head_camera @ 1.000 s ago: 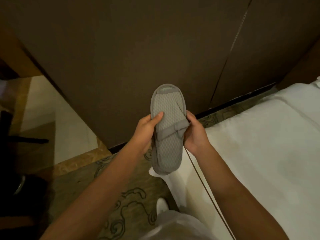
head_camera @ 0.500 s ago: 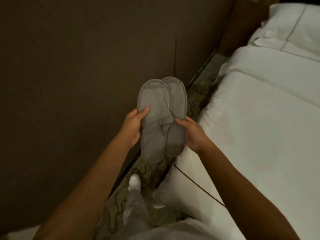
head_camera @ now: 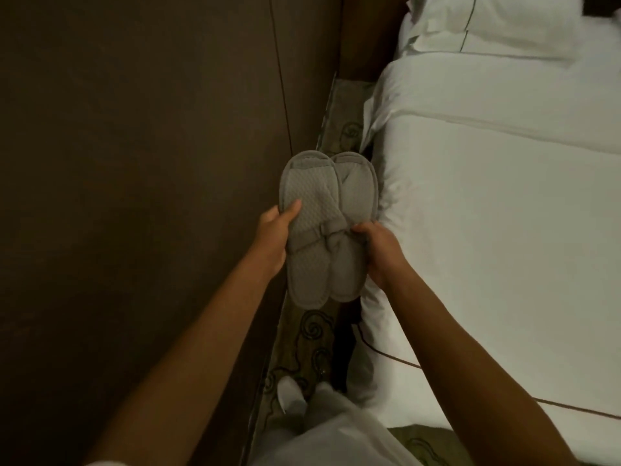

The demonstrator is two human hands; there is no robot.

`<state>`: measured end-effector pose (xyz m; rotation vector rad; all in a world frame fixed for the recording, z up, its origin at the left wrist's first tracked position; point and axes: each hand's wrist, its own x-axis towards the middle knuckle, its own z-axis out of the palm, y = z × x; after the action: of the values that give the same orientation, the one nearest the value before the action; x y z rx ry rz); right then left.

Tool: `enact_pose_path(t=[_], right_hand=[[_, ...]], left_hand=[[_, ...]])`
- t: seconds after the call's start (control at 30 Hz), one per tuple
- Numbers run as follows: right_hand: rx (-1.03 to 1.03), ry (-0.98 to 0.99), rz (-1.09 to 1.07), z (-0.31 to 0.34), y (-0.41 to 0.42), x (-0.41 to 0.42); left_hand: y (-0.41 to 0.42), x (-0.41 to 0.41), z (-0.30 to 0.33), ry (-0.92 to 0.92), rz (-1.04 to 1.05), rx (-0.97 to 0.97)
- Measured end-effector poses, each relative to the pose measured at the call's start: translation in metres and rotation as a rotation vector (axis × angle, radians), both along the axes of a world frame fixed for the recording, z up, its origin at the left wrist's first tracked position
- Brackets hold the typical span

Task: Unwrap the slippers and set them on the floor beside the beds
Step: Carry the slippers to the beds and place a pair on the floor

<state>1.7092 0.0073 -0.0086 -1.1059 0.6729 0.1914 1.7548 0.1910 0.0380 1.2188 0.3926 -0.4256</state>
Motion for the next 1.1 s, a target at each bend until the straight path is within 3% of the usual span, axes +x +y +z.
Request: enact_pose_path(t=[0.37, 0.8, 0.97, 1.1], right_hand=[[-0.011, 0.092, -0.019, -0.017, -0.027, 0.104], [-0.398, 0.132, -0.043, -0.054, -0.094, 0.215], [-0.415, 0.184, -0.154, -0.076, -0.114, 0.251], [-0.419, 0.221, -0.127, -0.101, -0.119, 0.283]], left_hand=[[-0.033, 0.110, -0.021, 0.101, -0.022, -0.049], [-0.097, 0.241, -0.077, 0.171, -0.094, -0.053], [-0.103, 0.293, -0.107, 0.230, -0.061, 0.008], [-0.103, 0.334, -0.135, 0.307, -0.053, 0.179]])
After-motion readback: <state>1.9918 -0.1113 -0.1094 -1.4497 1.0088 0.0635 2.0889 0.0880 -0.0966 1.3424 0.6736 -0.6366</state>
